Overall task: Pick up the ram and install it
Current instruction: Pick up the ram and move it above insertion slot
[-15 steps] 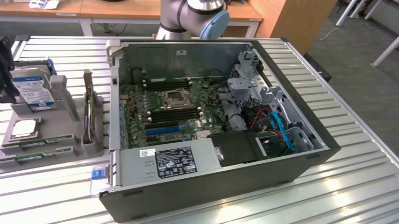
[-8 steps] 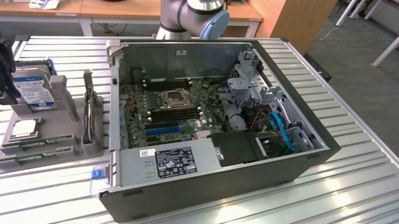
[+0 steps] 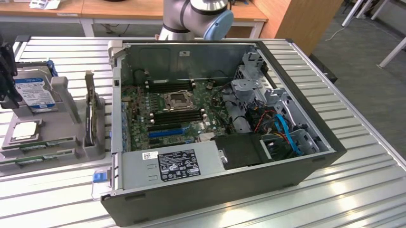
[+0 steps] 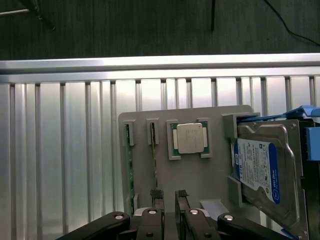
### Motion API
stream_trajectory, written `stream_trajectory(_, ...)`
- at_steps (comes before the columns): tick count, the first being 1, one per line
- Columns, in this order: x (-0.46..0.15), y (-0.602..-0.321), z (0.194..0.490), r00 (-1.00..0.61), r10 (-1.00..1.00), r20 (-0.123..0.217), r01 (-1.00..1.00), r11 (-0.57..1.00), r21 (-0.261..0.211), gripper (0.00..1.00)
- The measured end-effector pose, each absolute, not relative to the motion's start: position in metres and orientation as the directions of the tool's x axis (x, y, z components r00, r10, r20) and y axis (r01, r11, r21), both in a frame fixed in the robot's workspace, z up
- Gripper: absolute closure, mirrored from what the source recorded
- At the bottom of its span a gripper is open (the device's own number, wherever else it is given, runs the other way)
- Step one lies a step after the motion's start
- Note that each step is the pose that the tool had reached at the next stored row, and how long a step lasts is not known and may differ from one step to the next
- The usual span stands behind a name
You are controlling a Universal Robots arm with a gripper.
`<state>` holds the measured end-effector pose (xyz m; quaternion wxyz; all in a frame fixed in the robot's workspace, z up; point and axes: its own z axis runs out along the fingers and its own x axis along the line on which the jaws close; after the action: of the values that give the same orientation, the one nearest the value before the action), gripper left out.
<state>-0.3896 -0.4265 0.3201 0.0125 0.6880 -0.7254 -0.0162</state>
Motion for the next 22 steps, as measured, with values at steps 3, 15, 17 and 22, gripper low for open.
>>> stream_trajectory(3,-0.3896,-0.4265,0.3199,-0.053,-0.999,-0.004,-0.998,0.053,0.040,0.76)
stream_trajectory(15,-0.3896,-0.4287,0.3199,-0.053,-0.999,-0.004,-0.998,0.053,0.040,0.76)
stream_trajectory(17,-0.3896,-0.4288,0.3199,-0.053,-0.999,-0.004,-0.998,0.053,0.040,0.76)
stream_trajectory(22,-0.3896,-0.4288,0.3165,-0.053,-0.999,-0.004,-0.998,0.053,0.040,0.76)
